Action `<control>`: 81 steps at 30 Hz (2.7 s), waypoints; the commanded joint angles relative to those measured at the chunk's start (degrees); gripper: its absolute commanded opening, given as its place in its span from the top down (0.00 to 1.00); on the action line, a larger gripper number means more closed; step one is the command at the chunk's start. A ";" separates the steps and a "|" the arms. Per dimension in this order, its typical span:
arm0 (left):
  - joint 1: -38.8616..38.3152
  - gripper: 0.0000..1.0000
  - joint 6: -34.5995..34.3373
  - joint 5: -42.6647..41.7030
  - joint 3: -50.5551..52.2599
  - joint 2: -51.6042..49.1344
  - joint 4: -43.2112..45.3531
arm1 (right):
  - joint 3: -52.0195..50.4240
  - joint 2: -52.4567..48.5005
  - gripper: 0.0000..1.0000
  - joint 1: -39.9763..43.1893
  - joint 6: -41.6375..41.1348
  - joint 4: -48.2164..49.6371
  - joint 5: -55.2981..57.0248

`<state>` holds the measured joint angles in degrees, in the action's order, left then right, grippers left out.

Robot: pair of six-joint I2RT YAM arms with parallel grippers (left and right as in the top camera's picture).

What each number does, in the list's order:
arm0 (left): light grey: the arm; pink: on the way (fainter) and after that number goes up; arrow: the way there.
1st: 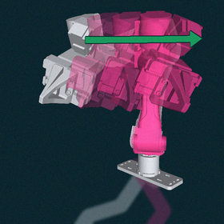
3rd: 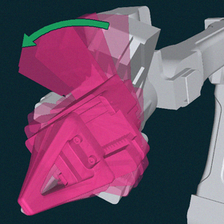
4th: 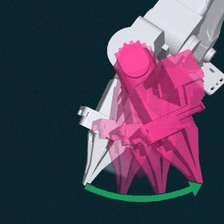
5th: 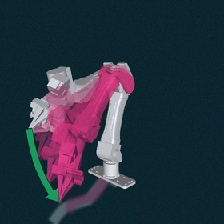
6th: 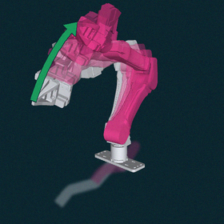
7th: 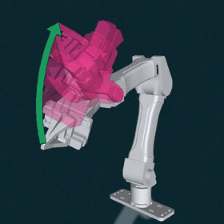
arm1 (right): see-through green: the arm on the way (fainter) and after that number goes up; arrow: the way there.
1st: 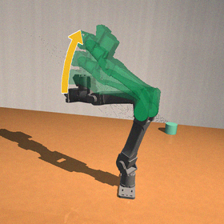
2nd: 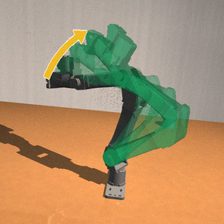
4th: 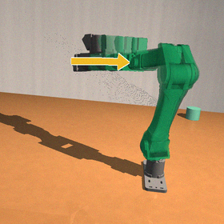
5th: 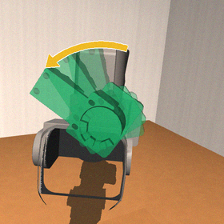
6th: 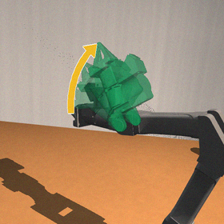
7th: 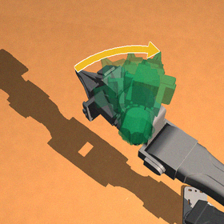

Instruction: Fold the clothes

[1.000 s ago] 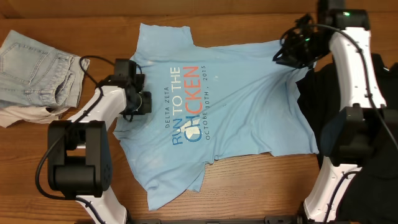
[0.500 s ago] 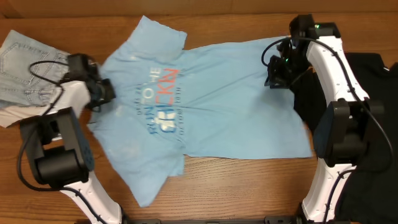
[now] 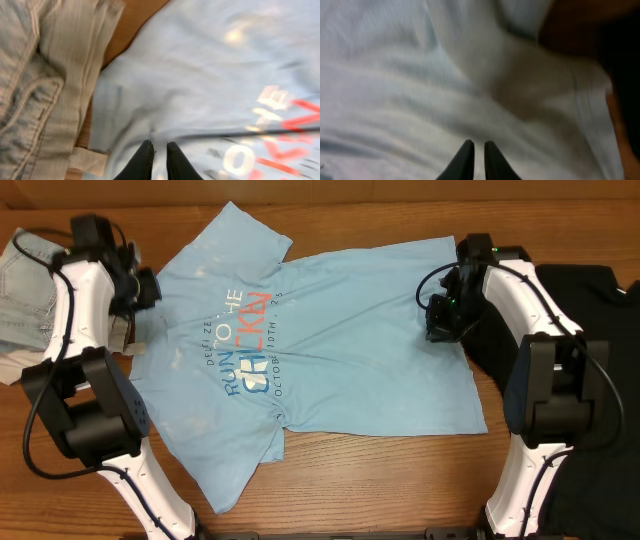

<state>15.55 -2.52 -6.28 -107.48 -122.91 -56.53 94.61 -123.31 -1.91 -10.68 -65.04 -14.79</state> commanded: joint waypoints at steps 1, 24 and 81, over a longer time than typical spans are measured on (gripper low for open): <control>-1.84 0.84 1.60 -6.34 -6.93 0.26 -4.76 | -4.55 -0.04 0.91 -0.28 -0.83 7.72 0.63; -11.93 0.96 2.32 -5.11 4.02 0.39 -6.82 | -7.89 12.76 0.63 3.82 -2.56 15.50 -4.44; -13.05 0.96 0.85 -5.57 -60.81 -7.96 -40.26 | -27.32 16.57 0.82 2.19 -15.13 1.64 4.85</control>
<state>3.57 -3.36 -13.45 -166.65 -132.44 -96.44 73.28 -106.37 0.34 -24.21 -65.43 -10.94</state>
